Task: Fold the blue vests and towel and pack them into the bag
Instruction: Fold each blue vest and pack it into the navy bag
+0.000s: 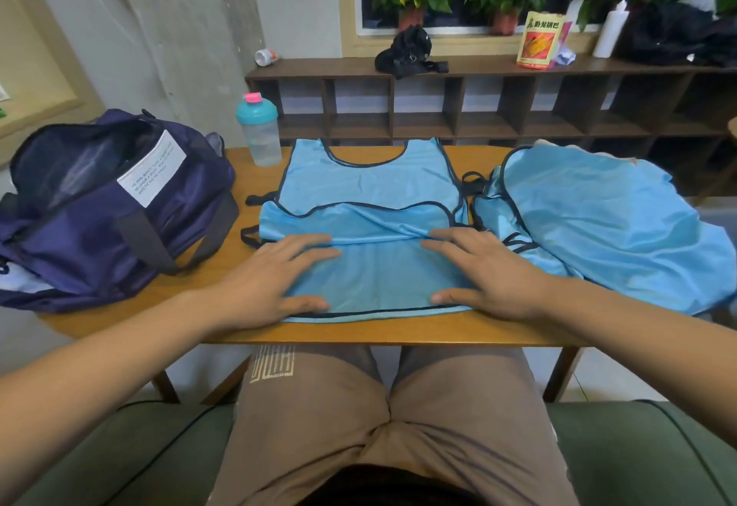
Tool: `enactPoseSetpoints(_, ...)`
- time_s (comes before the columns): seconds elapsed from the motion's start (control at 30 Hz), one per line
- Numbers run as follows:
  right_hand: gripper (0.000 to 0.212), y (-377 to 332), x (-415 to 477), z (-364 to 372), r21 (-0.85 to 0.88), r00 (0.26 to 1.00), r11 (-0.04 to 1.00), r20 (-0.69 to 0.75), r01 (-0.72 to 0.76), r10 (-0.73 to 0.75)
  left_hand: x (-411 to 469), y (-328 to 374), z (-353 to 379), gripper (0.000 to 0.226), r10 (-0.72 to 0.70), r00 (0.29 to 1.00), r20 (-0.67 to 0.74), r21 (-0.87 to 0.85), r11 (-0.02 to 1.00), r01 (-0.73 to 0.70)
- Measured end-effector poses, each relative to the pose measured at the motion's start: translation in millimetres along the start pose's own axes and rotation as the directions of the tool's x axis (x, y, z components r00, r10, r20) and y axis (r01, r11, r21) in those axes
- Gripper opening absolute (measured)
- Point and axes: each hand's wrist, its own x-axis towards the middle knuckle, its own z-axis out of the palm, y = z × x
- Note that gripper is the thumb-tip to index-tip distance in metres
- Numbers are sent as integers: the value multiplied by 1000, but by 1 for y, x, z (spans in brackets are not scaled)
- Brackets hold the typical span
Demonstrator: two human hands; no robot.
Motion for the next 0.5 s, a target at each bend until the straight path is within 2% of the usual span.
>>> enactPoseSetpoints(0.13,86,-6,-26,-1,52,999,999,44,16,-19,-19,10,4,76,38,999,32,-80,996,-35)
enactPoseSetpoints(0.33,66,-20,-59,5,145,994,988,92,52,-66,-48,30,12,69,94,987,127,-176,982,-71)
enactPoseSetpoints(0.5,64,-30,-81,7,74,994,992,42,98,-101,-68,40,12,67,117,983,142,-154,984,-95)
